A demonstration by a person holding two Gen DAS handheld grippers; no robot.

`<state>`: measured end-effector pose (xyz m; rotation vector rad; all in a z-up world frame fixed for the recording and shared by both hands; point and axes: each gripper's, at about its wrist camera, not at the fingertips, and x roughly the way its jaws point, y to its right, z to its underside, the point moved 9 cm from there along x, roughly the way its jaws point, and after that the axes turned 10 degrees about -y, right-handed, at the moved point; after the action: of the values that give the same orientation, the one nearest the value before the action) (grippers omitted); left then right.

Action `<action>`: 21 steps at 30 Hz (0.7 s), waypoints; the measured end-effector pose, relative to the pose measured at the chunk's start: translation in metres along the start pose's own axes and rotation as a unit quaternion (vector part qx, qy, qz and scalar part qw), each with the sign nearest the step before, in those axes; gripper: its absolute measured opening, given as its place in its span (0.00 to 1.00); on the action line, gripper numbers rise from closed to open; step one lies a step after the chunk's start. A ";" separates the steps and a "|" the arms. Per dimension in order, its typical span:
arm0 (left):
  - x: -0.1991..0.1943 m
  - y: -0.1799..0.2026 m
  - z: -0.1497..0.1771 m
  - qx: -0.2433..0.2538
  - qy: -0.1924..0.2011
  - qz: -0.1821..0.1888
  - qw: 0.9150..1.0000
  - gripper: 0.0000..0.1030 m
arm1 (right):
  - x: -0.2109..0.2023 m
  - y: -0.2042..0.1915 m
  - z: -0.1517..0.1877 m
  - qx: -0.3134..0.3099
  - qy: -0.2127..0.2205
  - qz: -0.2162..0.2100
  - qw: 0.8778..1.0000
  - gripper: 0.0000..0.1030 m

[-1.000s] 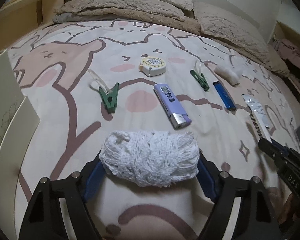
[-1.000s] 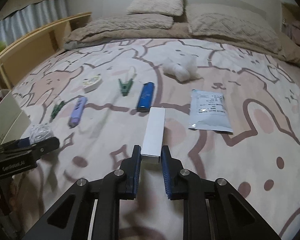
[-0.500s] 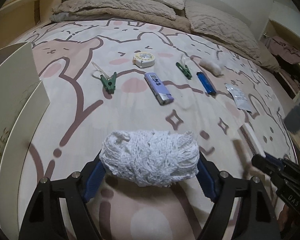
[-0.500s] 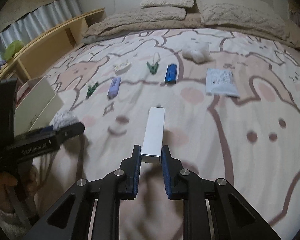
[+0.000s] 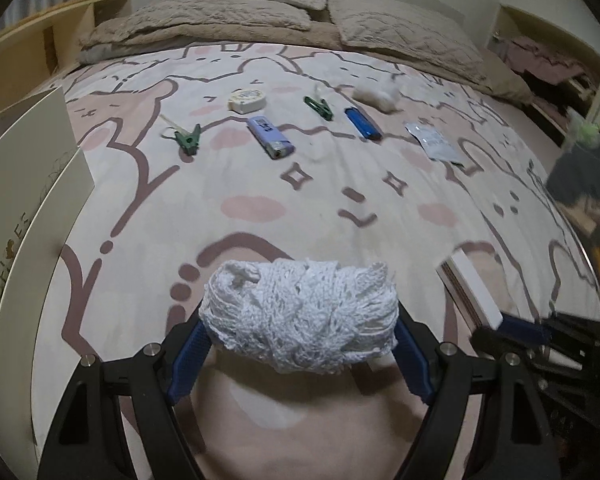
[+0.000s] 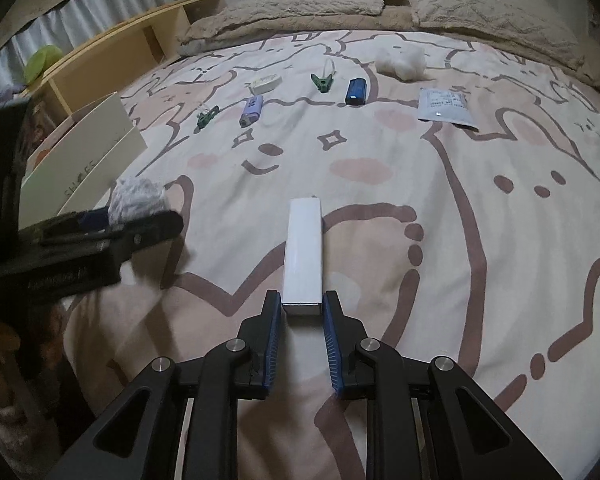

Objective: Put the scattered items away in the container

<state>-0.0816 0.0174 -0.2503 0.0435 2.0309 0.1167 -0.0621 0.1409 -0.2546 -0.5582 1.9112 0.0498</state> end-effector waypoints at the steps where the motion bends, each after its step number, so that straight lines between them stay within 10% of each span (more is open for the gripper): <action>1: 0.000 0.001 0.002 0.003 0.000 -0.002 1.000 0.79 | 0.000 0.001 0.000 0.002 0.001 -0.002 1.000 0.21; 21: 0.009 0.002 0.005 0.005 -0.008 -0.014 1.000 0.79 | -0.003 0.061 -0.021 0.061 0.032 0.083 0.994 0.21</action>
<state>-0.0809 0.0202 -0.2608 0.0219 2.0145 0.0875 -0.1041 0.1896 -0.2567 -0.3219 2.0039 0.0230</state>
